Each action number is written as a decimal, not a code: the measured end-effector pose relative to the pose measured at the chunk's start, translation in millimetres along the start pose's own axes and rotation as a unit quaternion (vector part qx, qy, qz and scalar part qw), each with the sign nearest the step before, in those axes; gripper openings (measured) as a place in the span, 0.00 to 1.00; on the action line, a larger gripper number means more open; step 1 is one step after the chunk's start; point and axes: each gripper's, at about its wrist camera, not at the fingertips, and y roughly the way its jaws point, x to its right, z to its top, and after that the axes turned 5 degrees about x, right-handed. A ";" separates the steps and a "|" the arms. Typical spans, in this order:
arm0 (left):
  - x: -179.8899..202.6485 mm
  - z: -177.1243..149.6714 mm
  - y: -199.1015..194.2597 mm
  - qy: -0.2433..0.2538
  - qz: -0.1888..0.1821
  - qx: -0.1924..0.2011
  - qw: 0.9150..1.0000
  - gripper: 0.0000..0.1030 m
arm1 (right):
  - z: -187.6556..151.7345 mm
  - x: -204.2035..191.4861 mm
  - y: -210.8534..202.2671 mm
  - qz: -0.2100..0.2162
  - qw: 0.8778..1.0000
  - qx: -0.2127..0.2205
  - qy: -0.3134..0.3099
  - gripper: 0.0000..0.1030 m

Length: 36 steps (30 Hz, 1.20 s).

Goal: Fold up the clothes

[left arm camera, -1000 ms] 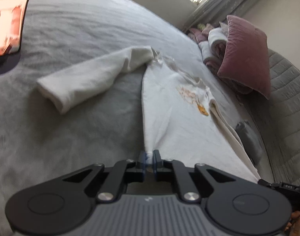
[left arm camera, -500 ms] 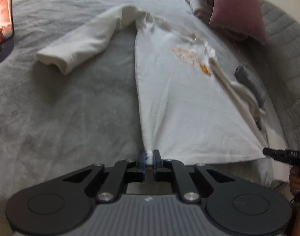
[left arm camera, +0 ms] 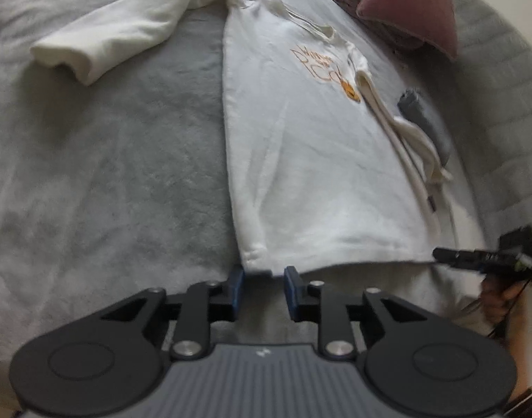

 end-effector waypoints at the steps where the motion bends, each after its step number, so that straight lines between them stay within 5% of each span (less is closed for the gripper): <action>1: -2.9 -0.7 0.3 -0.011 -0.008 0.002 1.000 0.23 | 0.4 2.0 1.2 0.010 1.000 0.005 0.008 0.33; 2: -4.6 -1.3 0.6 -0.019 -0.014 0.003 1.000 0.20 | 0.5 2.8 2.3 0.014 1.000 0.008 0.012 0.33; 3: -2.4 -1.4 1.0 -0.019 -0.018 0.004 1.000 0.07 | 0.6 3.8 3.2 0.019 1.000 0.012 0.015 0.32; 4: -0.2 -1.5 1.5 -0.020 -0.021 0.005 1.000 0.07 | 1.4 2.3 3.9 0.018 1.000 0.013 0.014 0.29; 5: 2.6 -1.4 1.4 -0.019 -0.025 0.008 0.999 0.07 | 2.1 0.9 4.5 0.017 1.000 0.014 0.013 0.13; 12: 19.4 7.7 -38.4 -0.018 -0.132 0.081 0.988 0.06 | 10.9 -15.8 -26.2 0.087 0.995 0.048 0.019 0.12; 13: 18.3 8.6 -43.3 -0.024 -0.146 0.086 0.985 0.00 | 11.9 -18.2 -31.4 0.096 0.994 0.053 0.024 0.12; 17: 9.1 9.5 -58.5 -0.048 -0.185 0.097 0.977 0.00 | 17.3 -18.5 -43.6 0.120 0.989 0.065 0.048 0.11; 21: 8.4 8.3 -48.7 -0.035 -0.129 0.082 0.988 0.00 | 17.9 -18.2 -41.9 0.102 0.991 0.068 0.049 0.11; 26: 11.9 7.1 -33.0 -0.003 -0.062 0.072 0.995 0.04 | 13.2 -22.6 -19.4 -0.039 0.999 0.033 -0.014 0.16; 29: 17.7 6.6 -25.9 0.022 -0.030 0.078 0.996 0.06 | 9.8 -24.6 -13.9 -0.061 0.997 0.026 -0.033 0.19; 32: 24.5 6.1 -18.6 0.049 0.002 0.086 0.995 0.22 | 6.9 -37.5 -20.2 -0.083 0.992 0.062 -0.073 0.36; 34: 38.1 5.9 -11.7 0.082 0.015 0.108 0.991 0.38 | 5.7 -48.9 -22.5 -0.095 0.986 0.094 -0.104 0.38; 36: 53.3 4.7 -2.6 0.117 0.026 0.122 0.985 0.40 | 2.7 -56.7 -22.5 -0.086 0.979 0.125 -0.133 0.40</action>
